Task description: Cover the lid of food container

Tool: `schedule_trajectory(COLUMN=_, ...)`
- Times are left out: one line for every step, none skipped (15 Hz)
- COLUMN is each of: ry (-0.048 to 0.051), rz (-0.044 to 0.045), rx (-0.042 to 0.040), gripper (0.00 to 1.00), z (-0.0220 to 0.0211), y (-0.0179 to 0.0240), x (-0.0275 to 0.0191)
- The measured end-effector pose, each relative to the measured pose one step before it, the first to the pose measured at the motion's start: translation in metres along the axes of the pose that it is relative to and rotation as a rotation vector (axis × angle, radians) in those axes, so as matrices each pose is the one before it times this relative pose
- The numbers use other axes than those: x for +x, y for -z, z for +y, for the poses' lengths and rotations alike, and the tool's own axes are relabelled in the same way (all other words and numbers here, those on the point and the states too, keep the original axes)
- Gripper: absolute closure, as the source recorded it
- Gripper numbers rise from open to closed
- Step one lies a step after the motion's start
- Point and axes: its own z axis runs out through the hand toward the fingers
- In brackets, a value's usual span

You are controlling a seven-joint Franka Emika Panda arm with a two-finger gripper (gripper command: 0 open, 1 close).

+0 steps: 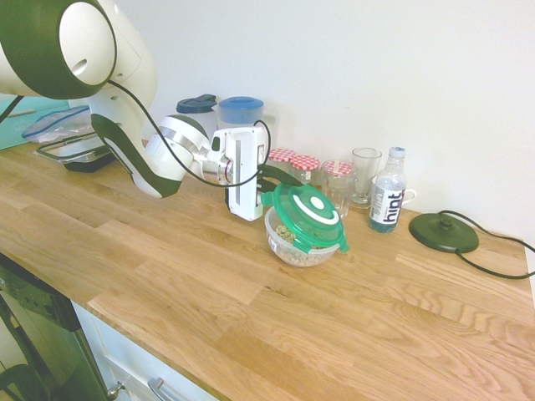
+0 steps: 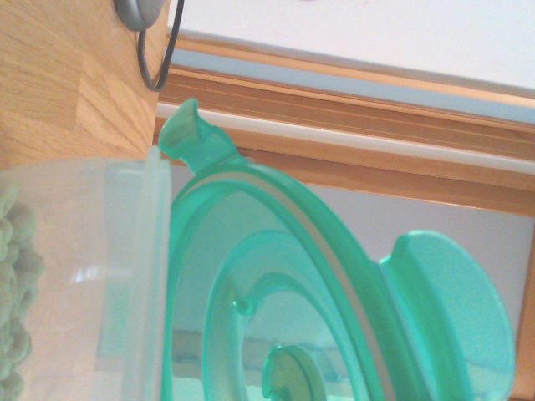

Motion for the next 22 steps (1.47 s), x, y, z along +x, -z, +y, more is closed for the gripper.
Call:
schedule_trajectory(ry=-0.00034, rz=-0.00102, rx=0.00189, gripper=0.00, z=0.00015, y=0.00086, x=0.00013)
schedule_trajectory(ry=-0.00175, rz=-0.00055, rx=0.00168, gripper=0.00, z=0.00028, y=0.00075, x=0.00076)
schedule_trajectory(ry=-0.00152, rz=-0.00050, rx=0.00372, gripper=0.00, z=0.00026, y=0.00151, x=0.00064)
schedule_trajectory(ry=-0.00116, rz=-0.00008, rx=0.00413, gripper=0.00, z=0.00047, y=0.00230, x=0.00040)
schedule_trajectory(ry=0.00007, rz=-0.00166, rx=0.00557, gripper=0.00, z=0.00065, y=0.00353, x=-0.00020)
schedule_trajectory(ry=0.00221, rz=-0.00572, rx=0.00681, gripper=0.00, z=0.00072, y=0.00445, x=-0.00117)
schedule_trajectory(ry=0.00242, rz=-0.00277, rx=0.00655, gripper=0.00, z=0.00065, y=0.00472, x=-0.00146)
schedule_trajectory(ry=0.00362, rz=-0.00568, rx=0.00723, gripper=0.00, z=0.00061, y=0.00478, x=-0.00188)
schedule_trajectory(ry=0.00239, rz=-0.00716, rx=0.00673, gripper=0.00, z=0.00062, y=0.00406, x=-0.00126)
schedule_trajectory(ry=0.00002, rz=-0.00988, rx=0.00667, gripper=0.00, z=0.00083, y=0.00345, x=0.00028)
schedule_trajectory(ry=0.00056, rz=-0.01168, rx=0.00710, gripper=0.00, z=0.00065, y=0.00212, x=0.00119)
schedule_trajectory(ry=0.00591, rz=-0.02850, rx=0.01494, gripper=0.00, z=0.00051, y=0.00250, x=0.00053)
schedule_trajectory(ry=0.00746, rz=-0.03750, rx=0.02479, gripper=0.00, z=0.00042, y=0.00378, x=0.00107)
schedule_trajectory(ry=0.00611, rz=-0.02953, rx=0.02159, gripper=0.00, z=0.00109, y=0.00357, x=0.00262)
schedule_trajectory(ry=0.00567, rz=-0.02849, rx=0.01907, gripper=0.00, z=0.00235, y=0.00318, x=0.00401)
schedule_trajectory(ry=0.00487, rz=-0.02953, rx=0.01805, gripper=0.00, z=0.00328, y=0.00239, x=0.00494)
schedule_trajectory(ry=0.00646, rz=-0.03344, rx=0.02320, gripper=0.00, z=0.00441, y=0.00265, x=0.00590)
schedule_trajectory(ry=0.00694, rz=-0.03746, rx=0.02436, gripper=0.00, z=0.00505, y=0.00297, x=0.00548)
schedule_trajectory(ry=0.00861, rz=-0.04072, rx=0.02697, gripper=0.00, z=0.00492, y=0.00328, x=0.00382)
schedule_trajectory(ry=0.01183, rz=-0.04978, rx=0.03447, gripper=0.00, z=0.00466, y=0.00414, x=0.00158)
schedule_trajectory(ry=0.01039, rz=-0.04856, rx=0.03879, gripper=0.00, z=0.00532, y=0.00578, x=0.00222)
schedule_trajectory(ry=0.00677, rz=-0.04881, rx=0.04164, gripper=0.00, z=0.00759, y=0.00834, x=0.00335)
